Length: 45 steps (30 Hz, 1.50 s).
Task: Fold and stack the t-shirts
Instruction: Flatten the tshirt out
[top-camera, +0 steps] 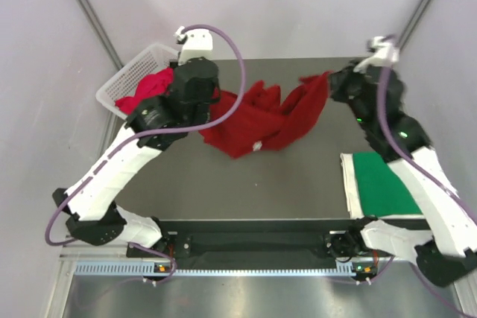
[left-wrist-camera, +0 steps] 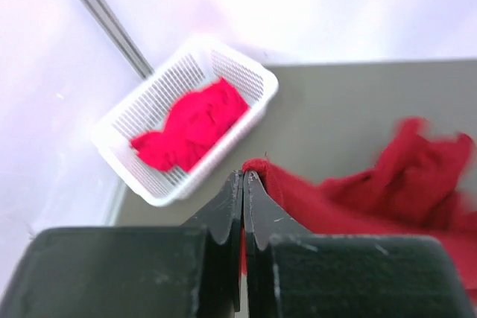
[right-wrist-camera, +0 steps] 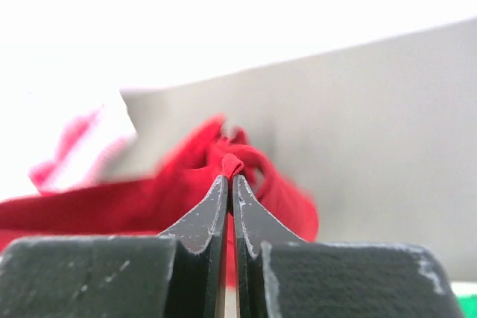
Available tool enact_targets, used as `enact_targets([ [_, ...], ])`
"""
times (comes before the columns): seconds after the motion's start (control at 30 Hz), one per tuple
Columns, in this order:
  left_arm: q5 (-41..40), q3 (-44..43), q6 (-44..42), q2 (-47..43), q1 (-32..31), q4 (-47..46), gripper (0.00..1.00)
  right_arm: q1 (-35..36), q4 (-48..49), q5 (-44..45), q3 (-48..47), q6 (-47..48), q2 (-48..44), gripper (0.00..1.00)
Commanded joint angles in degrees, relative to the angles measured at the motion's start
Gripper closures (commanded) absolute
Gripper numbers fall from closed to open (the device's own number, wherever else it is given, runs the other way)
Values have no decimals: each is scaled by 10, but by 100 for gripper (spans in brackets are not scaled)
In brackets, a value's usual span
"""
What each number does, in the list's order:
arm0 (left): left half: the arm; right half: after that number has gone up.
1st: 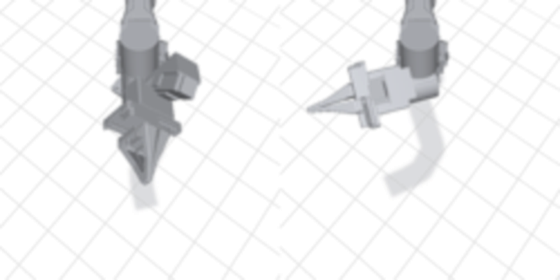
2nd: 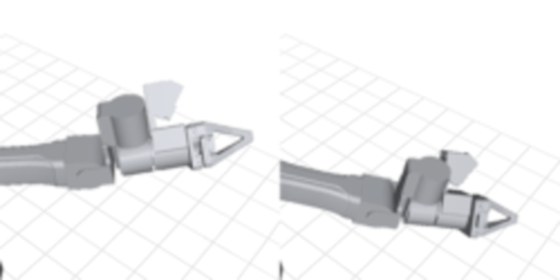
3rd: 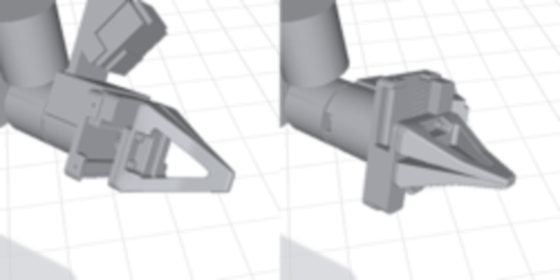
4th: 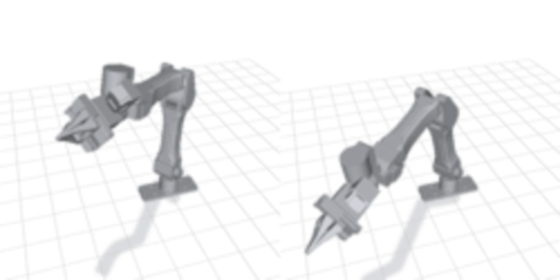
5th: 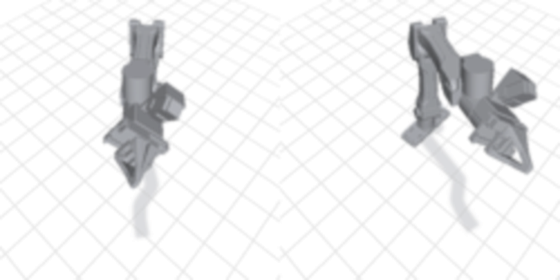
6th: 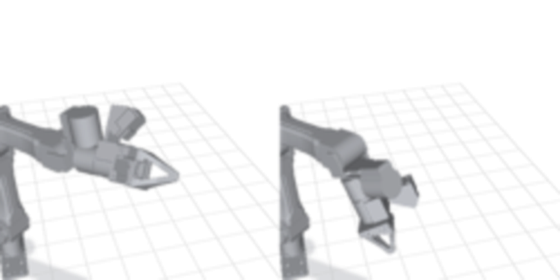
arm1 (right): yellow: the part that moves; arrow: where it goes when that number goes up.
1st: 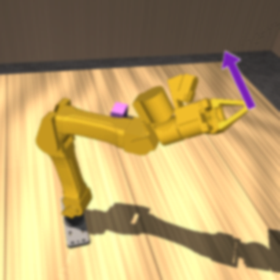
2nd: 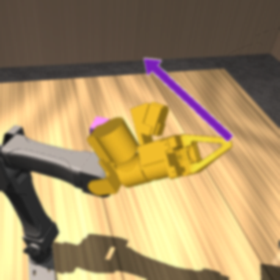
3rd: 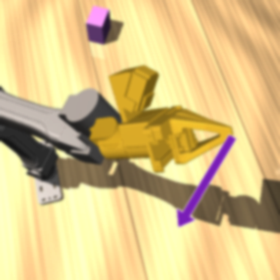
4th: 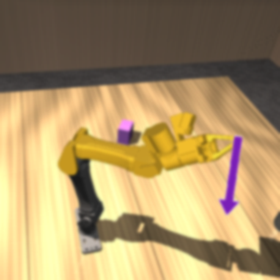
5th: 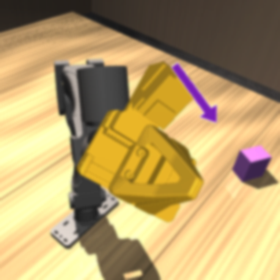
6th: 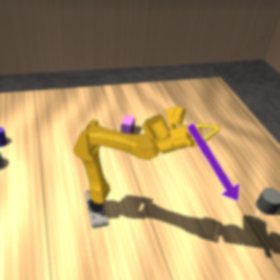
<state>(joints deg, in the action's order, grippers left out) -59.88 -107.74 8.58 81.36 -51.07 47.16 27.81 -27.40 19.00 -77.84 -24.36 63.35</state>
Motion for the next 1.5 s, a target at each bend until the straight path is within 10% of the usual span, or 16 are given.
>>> enact_targets([
  [0.0,-31,-13,-100,-48,3,-38,100,0,-30,87,-30,26,-53,100],
  [0.2,8,41,-36,-137,2,-6,100,0,-62,33,37,-17,-118,100],
  [0.5,323,368,291,-269,1,64,100,0,-152,-113,345,-195,-237,100],
  [0.73,267,461,408,-343,2,140,100,7,-109,-250,408,-185,-255,89],
  [0.93,252,469,448,-363,2,172,100,8,-36,-198,323,-107,-108,46],
  [1.47,324,532,406,-423,2,102,100,-20,57,-204,-214,201,509,45],
])
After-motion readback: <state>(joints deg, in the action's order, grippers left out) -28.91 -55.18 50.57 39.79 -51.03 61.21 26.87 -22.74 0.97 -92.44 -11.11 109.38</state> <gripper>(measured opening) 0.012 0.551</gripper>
